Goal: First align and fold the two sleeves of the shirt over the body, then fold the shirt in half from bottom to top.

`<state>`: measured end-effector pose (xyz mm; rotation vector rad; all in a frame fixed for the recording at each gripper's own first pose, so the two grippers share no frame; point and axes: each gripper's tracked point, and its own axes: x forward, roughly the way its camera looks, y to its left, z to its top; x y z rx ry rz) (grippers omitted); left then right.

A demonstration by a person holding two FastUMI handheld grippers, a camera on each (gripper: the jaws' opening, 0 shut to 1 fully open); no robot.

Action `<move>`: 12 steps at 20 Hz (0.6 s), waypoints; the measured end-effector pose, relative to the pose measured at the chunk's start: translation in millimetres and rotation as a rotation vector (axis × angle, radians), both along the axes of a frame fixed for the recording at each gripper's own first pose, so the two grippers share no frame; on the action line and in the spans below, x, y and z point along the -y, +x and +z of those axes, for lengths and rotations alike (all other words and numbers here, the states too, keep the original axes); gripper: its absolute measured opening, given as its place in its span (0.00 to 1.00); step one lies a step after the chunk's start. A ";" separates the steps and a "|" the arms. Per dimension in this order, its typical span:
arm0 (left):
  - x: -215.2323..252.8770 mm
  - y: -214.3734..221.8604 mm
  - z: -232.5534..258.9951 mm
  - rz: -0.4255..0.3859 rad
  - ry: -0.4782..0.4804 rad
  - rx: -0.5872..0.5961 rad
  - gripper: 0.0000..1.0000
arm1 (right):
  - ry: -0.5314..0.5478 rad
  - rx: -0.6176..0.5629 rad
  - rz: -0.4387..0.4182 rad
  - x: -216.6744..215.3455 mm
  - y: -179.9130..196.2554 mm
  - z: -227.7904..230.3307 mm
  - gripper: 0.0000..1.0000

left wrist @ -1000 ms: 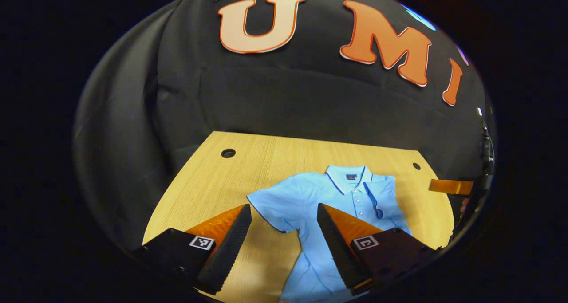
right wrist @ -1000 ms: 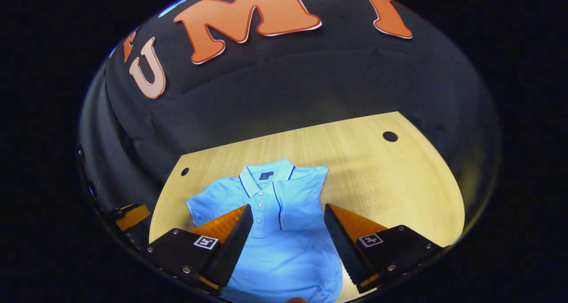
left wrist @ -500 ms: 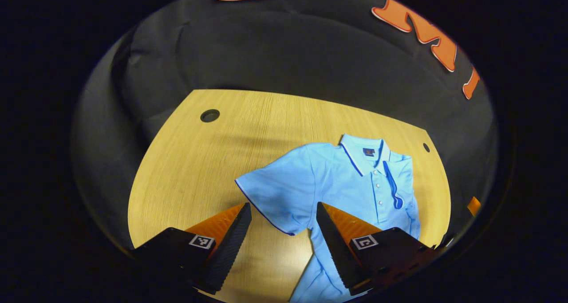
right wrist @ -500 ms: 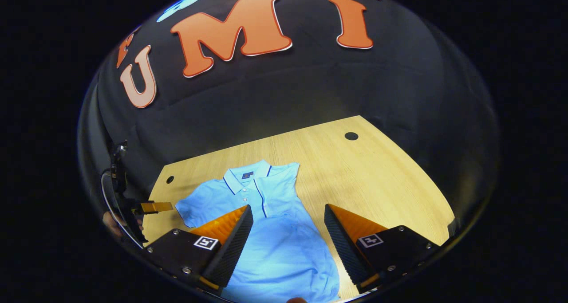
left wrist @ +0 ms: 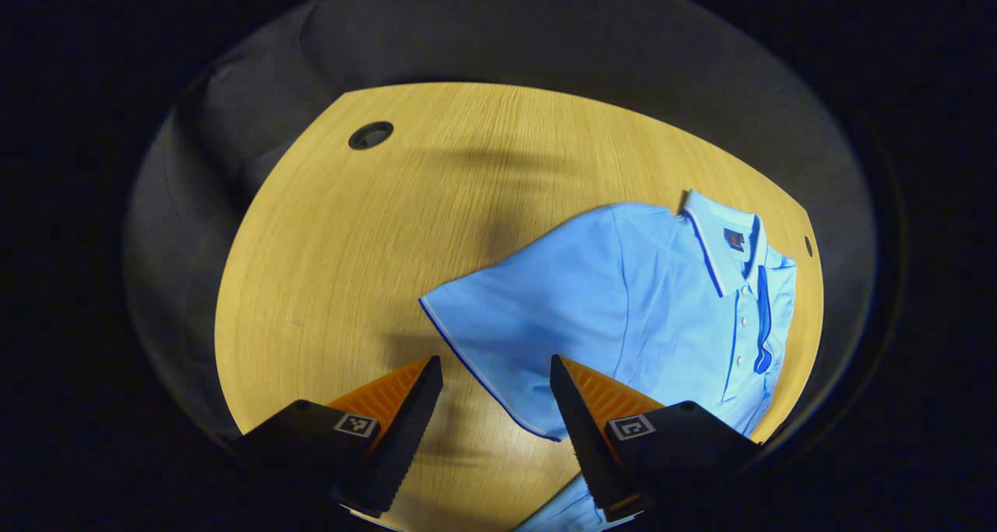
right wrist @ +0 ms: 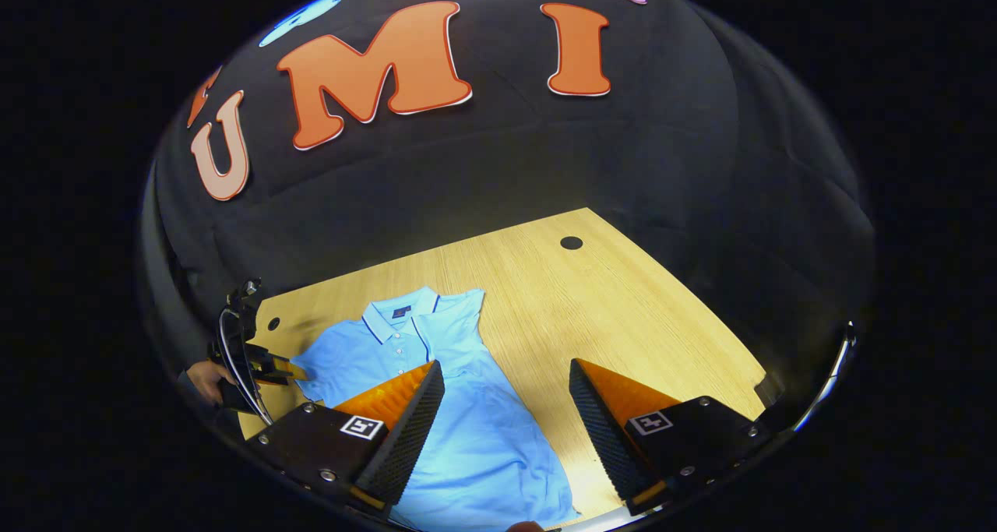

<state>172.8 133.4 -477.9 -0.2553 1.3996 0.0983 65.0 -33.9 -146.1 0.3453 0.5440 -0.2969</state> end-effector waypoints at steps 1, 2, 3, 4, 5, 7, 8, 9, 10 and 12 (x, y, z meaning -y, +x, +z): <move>0.0 -1.7 -4.0 0.004 -0.001 -0.017 0.84 | 0.000 -0.004 -0.003 0.5 -0.6 -1.9 0.98; -3.6 -2.9 -5.8 0.005 0.023 -0.028 0.89 | 0.000 -0.008 -0.005 -1.1 0.0 -3.1 0.99; -2.8 2.5 -6.9 0.002 0.033 -0.015 0.93 | -0.001 -0.009 -0.004 -1.7 -0.1 -3.5 0.99; -1.2 4.3 -3.3 -0.004 0.036 -0.013 0.88 | -0.002 -0.008 0.000 -3.1 -1.3 -4.4 0.98; 3.8 5.9 -4.0 -0.010 0.030 -0.013 0.84 | -0.002 -0.013 0.005 -4.3 -2.6 -5.7 0.98; 14.0 11.8 -4.3 -0.019 0.015 -0.001 0.50 | -0.002 -0.019 0.017 -7.8 -5.0 -8.7 0.98; 17.3 12.9 -2.5 -0.014 0.018 -0.002 0.32 | -0.003 -0.019 0.017 -7.4 -6.6 -9.1 0.99; 19.9 14.3 -2.5 -0.021 0.018 0.004 0.15 | -0.003 -0.018 0.018 -7.5 -8.7 -8.4 0.99; 24.6 17.8 -2.7 -0.023 -0.003 0.027 0.14 | -0.004 -0.012 0.018 -7.8 -13.7 -7.5 0.99; 30.4 23.9 -0.7 -0.015 -0.043 0.068 0.12 | 0.002 -0.005 0.019 -9.3 -23.1 -7.8 0.99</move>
